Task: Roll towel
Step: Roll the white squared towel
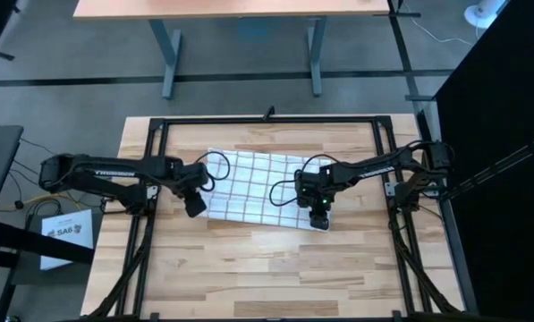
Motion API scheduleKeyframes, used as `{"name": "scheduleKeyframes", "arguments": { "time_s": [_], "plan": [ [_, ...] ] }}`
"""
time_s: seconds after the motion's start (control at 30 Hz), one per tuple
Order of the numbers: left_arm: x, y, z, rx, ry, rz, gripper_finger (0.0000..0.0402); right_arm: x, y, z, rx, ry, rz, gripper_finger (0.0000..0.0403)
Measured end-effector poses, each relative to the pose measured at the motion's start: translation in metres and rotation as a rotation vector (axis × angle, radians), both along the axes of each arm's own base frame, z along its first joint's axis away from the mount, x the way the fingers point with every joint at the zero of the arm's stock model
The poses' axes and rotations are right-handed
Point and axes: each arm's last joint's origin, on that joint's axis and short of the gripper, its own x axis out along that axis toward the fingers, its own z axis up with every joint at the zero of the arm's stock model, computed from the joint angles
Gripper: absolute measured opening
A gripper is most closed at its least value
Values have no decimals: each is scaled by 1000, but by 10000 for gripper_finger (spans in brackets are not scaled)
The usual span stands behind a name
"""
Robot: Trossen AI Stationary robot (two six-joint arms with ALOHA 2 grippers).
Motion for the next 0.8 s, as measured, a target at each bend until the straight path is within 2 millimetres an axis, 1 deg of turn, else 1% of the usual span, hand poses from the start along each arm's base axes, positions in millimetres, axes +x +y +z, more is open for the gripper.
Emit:
{"name": "scheduleKeyframes", "arguments": {
  "time_s": [0.13,0.23,0.37,0.43,0.5,0.63,0.7,0.8],
  "plan": [
    [-5,0,5,15,25,4,95,0,0,0,-1,-1,3,107],
    [0,-4,12,25,-13,-55,95,0,0,0,-2,-3,6,107],
    [14,-24,26,56,-61,-279,95,0,5,3,-5,-18,24,107],
    [18,-36,31,98,-45,-385,95,-1,12,7,-32,-20,32,107],
    [26,-51,35,142,-55,-466,95,0,21,15,-83,-36,34,107],
    [39,-80,30,273,-27,-574,95,6,42,31,-183,-73,32,107],
    [41,-92,21,347,16,-608,95,8,50,35,-227,-85,18,107],
    [48,-104,5,372,72,-630,95,7,58,36,-257,-85,5,108]
  ]
}}
